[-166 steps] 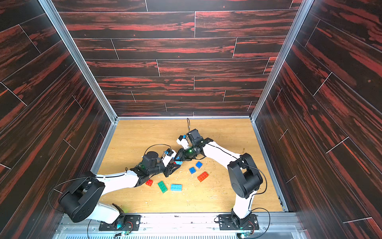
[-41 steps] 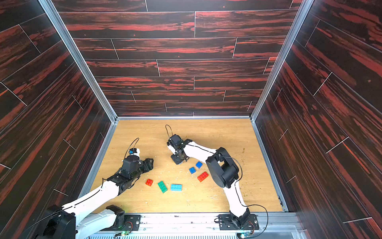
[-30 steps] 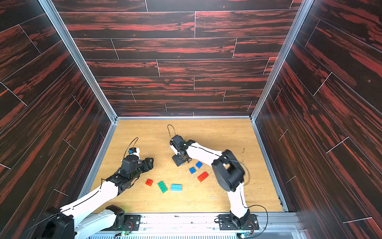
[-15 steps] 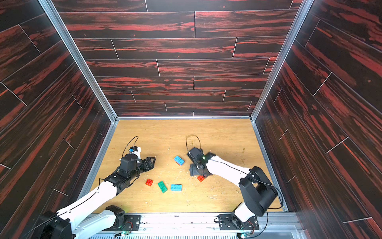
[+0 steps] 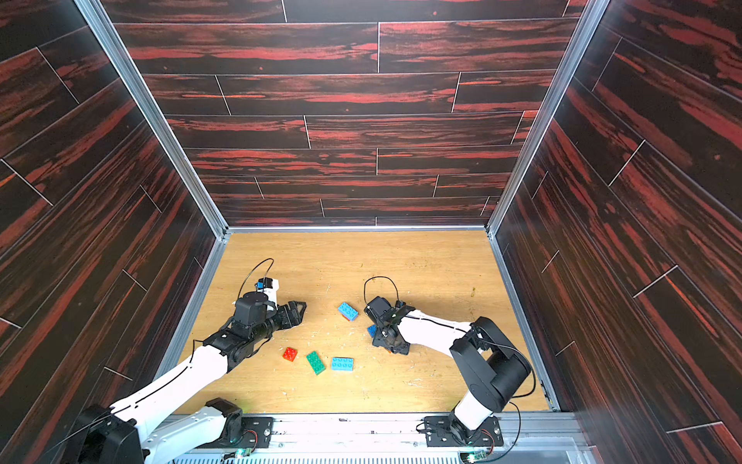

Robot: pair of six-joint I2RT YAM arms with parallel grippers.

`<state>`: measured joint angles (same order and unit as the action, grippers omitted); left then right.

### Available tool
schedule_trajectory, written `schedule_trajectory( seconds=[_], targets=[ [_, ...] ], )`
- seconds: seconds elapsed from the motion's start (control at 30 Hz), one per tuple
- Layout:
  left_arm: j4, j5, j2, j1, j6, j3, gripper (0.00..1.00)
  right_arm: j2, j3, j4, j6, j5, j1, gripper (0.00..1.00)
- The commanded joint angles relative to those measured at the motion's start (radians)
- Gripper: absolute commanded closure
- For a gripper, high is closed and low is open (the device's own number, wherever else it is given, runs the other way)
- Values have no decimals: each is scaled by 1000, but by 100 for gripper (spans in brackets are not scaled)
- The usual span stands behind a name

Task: Assemble a heart with lego
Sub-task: Pick up the lego brick from the center of the board, then assemble the lego brick with the lego brick.

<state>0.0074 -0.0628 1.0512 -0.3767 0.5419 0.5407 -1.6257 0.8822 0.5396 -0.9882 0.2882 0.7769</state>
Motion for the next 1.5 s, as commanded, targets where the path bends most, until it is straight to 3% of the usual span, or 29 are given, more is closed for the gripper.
schedule_trajectory(
  seconds=[0.0, 0.07, 0.2, 0.3, 0.37, 0.43, 0.57, 0.77, 1.17, 1.47],
  targets=[
    [-22, 11, -24, 5, -20, -2, 19, -31, 32, 40, 6, 78, 2, 42],
    [-20, 7, -19, 6, -16, -1, 19, -49, 60, 75, 26, 105, 1, 50],
    [-26, -2, -17, 6, -9, 5, 19, -29, 61, 96, 73, 123, 4, 75],
    [-24, 1, -25, 6, 3, 5, 19, 19, 78, 105, 136, 130, 7, 86],
    [-12, -1, -28, 6, 18, 2, 19, 46, 131, 131, 207, 168, 7, 88],
    [-6, 6, -28, 5, 42, 2, 18, 66, 169, 87, 361, 158, 8, 89],
    [-1, 25, -12, 10, 83, 19, 18, 32, 265, 7, 660, -8, 9, 89],
    [21, 47, 23, 25, 144, 39, 17, -147, 460, 24, 880, -135, 18, 89],
    [60, 54, 78, 39, 165, 39, 17, -467, 836, 181, 1071, -191, 24, 91],
    [36, 61, 78, 40, 150, 33, 17, -525, 895, 250, 1153, -222, 20, 91]
  ],
)
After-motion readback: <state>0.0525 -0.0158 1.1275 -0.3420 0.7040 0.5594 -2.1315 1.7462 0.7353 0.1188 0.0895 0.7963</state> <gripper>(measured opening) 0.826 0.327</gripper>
